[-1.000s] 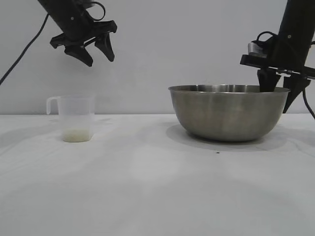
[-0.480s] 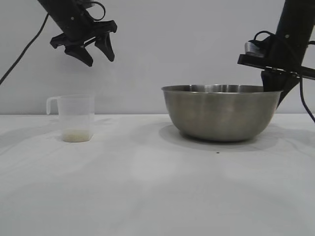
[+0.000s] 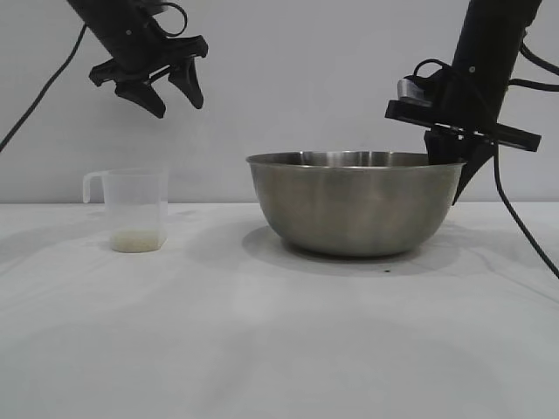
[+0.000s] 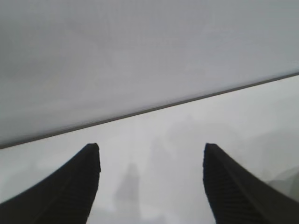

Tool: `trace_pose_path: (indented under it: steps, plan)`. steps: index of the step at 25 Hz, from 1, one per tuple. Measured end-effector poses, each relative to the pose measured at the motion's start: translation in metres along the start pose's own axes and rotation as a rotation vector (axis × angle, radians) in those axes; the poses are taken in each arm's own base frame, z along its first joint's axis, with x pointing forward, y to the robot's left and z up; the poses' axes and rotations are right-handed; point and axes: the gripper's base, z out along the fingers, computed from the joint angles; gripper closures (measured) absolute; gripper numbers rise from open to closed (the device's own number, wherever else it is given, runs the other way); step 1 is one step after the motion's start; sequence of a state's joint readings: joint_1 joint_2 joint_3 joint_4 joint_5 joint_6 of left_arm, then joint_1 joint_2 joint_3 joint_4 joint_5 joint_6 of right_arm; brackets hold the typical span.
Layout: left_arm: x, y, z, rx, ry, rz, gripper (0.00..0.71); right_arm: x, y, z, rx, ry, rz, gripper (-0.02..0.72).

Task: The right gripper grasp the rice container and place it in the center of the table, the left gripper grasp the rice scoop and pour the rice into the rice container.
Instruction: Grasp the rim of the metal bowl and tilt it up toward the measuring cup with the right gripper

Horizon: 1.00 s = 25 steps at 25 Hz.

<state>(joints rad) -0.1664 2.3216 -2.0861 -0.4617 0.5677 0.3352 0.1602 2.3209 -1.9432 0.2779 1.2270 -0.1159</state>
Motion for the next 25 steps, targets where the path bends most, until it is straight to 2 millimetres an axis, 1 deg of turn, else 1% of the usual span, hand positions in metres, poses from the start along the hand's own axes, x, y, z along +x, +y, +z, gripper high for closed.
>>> trace_pose_path:
  steps: [1,3,5,6,7,10,14,19,25]
  plan:
    - [0.0,0.0,0.0,0.0,0.0,0.0,0.257,0.0,0.0,0.0,0.0,0.0,0.0,0.433]
    - [0.0,0.0,0.0,0.0,0.0,0.0,0.257,0.0,0.0,0.0,0.0,0.0,0.0,0.275]
    - [0.0,0.0,0.0,0.0,0.0,0.0,0.257,0.0,0.0,0.0,0.0,0.0,0.0,0.18]
    - [0.0,0.0,0.0,0.0,0.0,0.0,0.257,0.0,0.0,0.0,0.0,0.0,-0.004,0.157]
    - [0.0,0.0,0.0,0.0,0.0,0.0,0.257,0.0,0.0,0.0,0.0,0.0,-0.007,0.175]
    - [0.0,0.0,0.0,0.0,0.0,0.0,0.257,-0.001,0.002,-0.006,0.0,-0.015,-0.011,0.175]
    - [0.0,0.0,0.0,0.0,0.0,0.0,0.257,-0.006,0.006,-0.033,0.016,-0.087,-0.031,0.175]
    - [0.0,0.0,0.0,0.001,0.0,-0.002,0.257,-0.003,0.01,-0.082,0.062,-0.197,-0.079,0.175]
    - [0.0,-0.001,0.0,0.009,-0.003,-0.015,0.257,0.016,0.023,-0.149,0.108,-0.326,-0.133,0.175]
